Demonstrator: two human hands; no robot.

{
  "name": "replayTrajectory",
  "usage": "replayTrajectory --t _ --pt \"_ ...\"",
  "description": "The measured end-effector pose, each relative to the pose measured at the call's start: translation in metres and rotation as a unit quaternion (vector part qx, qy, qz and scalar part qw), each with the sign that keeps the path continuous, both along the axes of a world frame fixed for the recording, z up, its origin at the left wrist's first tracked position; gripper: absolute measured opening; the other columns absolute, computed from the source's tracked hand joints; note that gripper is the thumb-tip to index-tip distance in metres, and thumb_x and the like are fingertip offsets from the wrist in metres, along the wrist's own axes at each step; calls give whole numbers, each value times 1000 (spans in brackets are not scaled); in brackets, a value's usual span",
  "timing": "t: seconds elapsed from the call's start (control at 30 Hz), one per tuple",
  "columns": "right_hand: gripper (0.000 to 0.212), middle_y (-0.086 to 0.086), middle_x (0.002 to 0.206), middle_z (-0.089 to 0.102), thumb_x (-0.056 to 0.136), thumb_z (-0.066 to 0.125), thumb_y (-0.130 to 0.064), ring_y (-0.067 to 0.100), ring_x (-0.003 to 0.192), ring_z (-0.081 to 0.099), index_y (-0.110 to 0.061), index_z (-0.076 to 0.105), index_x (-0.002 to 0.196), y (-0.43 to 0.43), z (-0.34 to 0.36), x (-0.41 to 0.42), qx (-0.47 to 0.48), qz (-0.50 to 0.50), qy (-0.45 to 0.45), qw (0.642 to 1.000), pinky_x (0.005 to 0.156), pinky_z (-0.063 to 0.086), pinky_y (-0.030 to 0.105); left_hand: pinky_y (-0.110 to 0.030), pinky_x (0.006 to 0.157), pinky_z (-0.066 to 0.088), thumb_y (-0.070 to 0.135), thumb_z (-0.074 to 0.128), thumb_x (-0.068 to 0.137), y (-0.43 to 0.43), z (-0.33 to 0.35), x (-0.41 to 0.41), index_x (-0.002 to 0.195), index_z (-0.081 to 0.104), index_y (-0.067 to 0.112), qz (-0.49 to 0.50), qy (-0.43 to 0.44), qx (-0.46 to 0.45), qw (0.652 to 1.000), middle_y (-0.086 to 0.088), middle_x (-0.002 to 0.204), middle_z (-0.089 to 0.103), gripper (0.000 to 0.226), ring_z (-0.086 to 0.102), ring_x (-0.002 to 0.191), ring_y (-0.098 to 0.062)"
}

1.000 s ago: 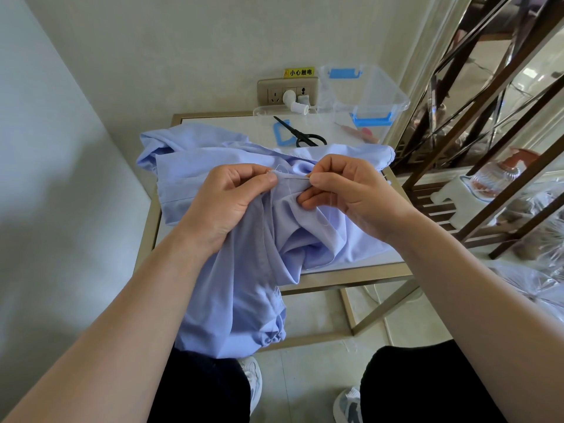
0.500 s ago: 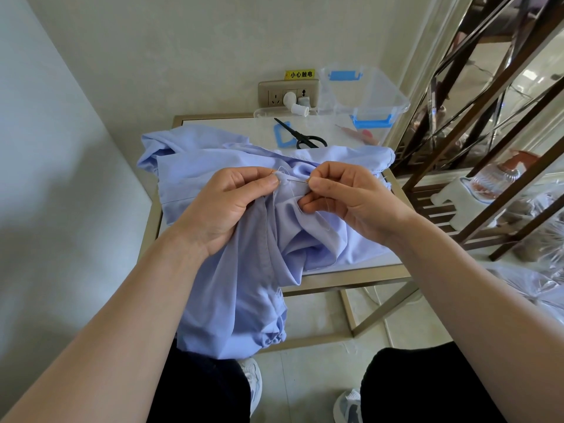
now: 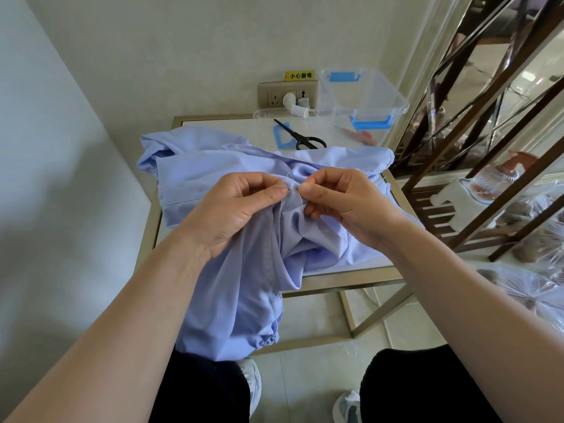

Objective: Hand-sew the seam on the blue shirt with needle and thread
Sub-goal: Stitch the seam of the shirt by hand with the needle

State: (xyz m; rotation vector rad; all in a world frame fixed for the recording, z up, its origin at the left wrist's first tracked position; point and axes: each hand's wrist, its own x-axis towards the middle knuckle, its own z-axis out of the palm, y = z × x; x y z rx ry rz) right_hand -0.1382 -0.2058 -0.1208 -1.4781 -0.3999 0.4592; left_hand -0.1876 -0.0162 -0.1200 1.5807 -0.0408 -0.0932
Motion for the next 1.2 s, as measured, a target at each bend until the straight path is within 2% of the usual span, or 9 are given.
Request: replayTrajectory --t 0.2,0.43,0.53,0.63,0.8,0.9,1.0,1.13,1.2 --pt "7 4 73 68 93 59 -1 17 65 63 -3 64 88 -3 2 2 -14 5 12 1000 67 53 23 -27 88 46 26 69 77 2 2 2 87 71 7 24 -4 -29 999 -10 88 65 22 57 88 -15" --pt "8 3 71 66 87 69 -5 16 65 60 -11 69 81 2 3 -3 -52 -18 -55 997 66 53 24 -25 87 49 15 67 88 -2 0 1 86 74 12 34 -11 16 999 -1 85 73 7 64 85 -8" --pt "8 1 70 67 86 71 -6 12 59 59 -13 70 82 2 3 -3 -57 -41 -59 996 58 50 22 -23 84 49 12 66 90 -5 2 1 83 74 15 43 -8 18 999 1 80 72 11 64 81 -6" --pt "7 -1 70 67 87 71 -8 12 57 57 -14 70 85 2 4 -4 -76 -61 -83 992 60 50 23 -21 80 48 12 67 89 -5 3 0 79 75 18 56 -15 27 998 2 78 72 14 64 78 -6" --pt "5 5 106 62 84 76 -13 7 64 50 -13 72 87 5 6 -5 -116 -92 -264 953 68 46 24 -12 71 45 11 68 88 -11 5 0 74 73 17 73 -27 55 995 13 70 71 16 61 71 1" --pt "6 6 104 59 84 76 -12 7 71 52 -15 71 84 8 3 -6 -129 -89 -333 930 67 45 20 -12 72 45 13 71 85 -13 7 -2 72 74 19 66 -22 50 996 13 72 72 15 62 72 1" --pt "10 6 102 55 86 73 -11 4 89 54 -19 69 86 10 1 -7 -128 -84 -382 911 79 41 14 -7 64 41 14 70 87 -13 6 -2 70 72 21 79 -23 79 993 17 63 68 19 58 63 7" --pt "9 4 99 61 89 68 -8 16 98 60 -16 65 88 12 5 -12 -77 -55 -403 910 92 46 28 -6 60 40 16 69 88 -8 2 1 72 73 19 129 -33 130 983 16 61 66 17 55 61 7" --pt "10 5 89 68 93 61 -6 20 89 65 -15 59 91 9 9 -14 -37 -6 -321 946 90 50 36 -8 63 43 16 70 87 -5 1 3 76 75 17 145 -28 120 982 13 66 69 12 57 65 5"
